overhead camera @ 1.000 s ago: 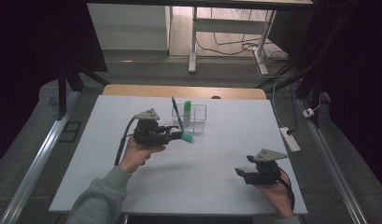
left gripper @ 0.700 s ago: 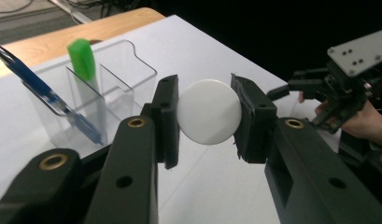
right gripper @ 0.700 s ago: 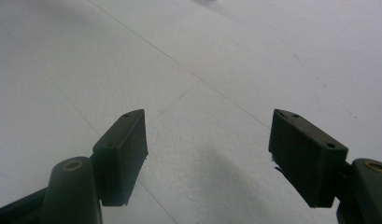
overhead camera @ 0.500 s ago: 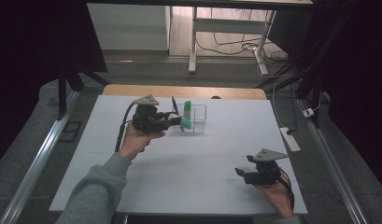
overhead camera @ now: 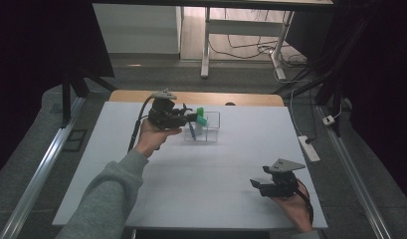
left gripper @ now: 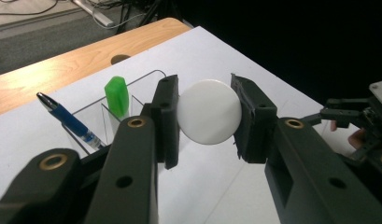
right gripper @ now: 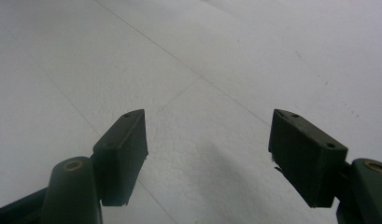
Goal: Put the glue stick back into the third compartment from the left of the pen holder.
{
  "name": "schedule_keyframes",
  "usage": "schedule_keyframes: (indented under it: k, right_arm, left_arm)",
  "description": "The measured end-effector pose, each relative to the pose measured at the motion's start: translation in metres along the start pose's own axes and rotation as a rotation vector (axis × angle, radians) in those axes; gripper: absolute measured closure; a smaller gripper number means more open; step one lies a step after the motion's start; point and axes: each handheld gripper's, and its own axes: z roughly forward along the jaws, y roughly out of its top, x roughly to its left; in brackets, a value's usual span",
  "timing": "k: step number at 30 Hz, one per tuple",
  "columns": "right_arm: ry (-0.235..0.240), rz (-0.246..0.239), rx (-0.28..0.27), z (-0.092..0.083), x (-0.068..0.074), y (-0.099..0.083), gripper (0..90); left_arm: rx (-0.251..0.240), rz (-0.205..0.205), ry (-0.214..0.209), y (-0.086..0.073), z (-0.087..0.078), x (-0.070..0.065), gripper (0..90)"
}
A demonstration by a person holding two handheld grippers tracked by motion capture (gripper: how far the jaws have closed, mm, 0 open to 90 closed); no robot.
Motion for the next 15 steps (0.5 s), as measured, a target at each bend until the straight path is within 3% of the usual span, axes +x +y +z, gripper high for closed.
schedule_keyframes:
  k: [15]
  right_arm:
    - [-0.001,0.001,0.004,0.001,-0.001,-0.001,27.9]
  left_arm:
    - [0.029,-0.035,0.072,0.015,0.044,0.02,64.0]
